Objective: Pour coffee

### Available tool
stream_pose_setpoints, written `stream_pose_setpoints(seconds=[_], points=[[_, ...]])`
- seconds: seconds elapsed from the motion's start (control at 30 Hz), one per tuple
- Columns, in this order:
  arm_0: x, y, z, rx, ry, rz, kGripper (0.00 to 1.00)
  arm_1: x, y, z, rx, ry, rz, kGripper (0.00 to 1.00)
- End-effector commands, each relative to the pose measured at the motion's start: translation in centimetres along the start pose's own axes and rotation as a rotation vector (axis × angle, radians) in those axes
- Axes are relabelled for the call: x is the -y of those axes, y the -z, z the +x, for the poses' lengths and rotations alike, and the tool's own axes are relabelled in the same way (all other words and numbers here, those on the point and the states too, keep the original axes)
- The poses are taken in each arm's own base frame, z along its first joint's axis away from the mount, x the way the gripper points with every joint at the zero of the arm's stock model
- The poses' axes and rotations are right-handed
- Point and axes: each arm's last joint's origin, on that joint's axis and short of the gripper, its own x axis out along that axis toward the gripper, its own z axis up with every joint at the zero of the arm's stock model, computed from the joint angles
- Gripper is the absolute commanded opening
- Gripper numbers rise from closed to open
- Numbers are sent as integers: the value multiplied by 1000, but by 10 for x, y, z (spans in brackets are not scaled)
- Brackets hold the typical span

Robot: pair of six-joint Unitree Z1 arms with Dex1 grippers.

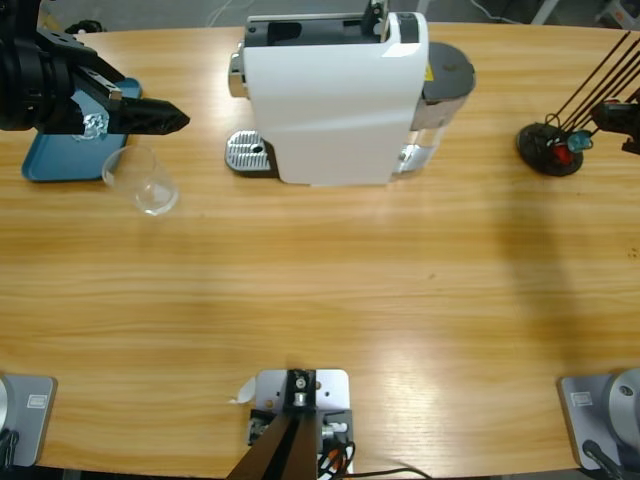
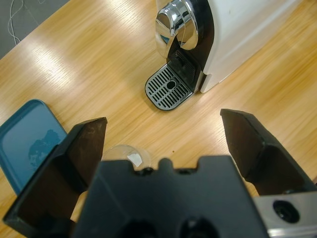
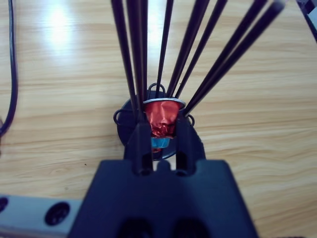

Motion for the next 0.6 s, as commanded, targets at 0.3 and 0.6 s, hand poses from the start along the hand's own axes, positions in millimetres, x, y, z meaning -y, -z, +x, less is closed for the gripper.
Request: stream_pose_setpoints(seconds=[0.3, 0.6], points=[[3, 14, 18, -85, -1, 17, 991, 7, -16, -16, 73, 33, 14, 0], [3, 17, 20, -98, 2, 19, 991, 10, -32, -28, 106, 49, 12, 0]])
